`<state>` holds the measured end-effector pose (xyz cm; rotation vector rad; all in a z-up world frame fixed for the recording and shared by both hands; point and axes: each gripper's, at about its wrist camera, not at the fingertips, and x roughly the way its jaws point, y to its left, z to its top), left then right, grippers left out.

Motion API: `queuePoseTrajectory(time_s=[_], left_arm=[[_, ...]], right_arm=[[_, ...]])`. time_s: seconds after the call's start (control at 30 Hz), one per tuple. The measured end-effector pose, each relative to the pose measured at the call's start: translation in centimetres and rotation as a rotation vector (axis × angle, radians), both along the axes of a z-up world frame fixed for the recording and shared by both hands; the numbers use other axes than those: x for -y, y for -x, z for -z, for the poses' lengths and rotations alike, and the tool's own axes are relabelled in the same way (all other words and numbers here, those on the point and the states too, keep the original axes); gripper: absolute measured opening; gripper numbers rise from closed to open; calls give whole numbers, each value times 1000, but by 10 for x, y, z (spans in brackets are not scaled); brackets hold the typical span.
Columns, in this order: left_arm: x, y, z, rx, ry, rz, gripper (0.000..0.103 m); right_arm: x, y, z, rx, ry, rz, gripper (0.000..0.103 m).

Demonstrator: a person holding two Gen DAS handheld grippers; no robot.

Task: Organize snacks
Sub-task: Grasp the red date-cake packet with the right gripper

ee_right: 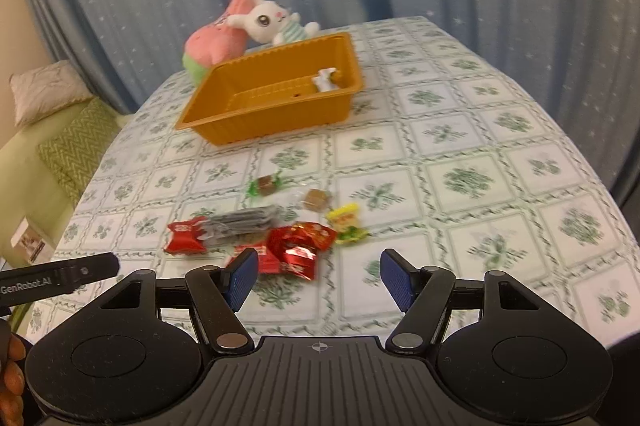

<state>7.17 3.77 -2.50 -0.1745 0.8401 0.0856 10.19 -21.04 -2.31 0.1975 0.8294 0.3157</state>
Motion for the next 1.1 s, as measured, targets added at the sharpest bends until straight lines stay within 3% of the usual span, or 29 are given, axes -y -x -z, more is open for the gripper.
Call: queuePoseTrajectory(time_s=[0.23,0.3,0.63,1.1], left_arm=[[-12,-16,12,-14,-14,-13,76],[-16,-20,15,-18,-9,-19,76],[-28,-36,30,-40,30,-34,76],[-26,-43,39,-54,63,-17,76]], right_arm=[[-28,-27,15,-23,7,-68,65],[-39,-36,21,-35,16,-96,51],[-73,-64,51,-82,57,-170,29],[-82,-47,63,-80,131,-217,28]])
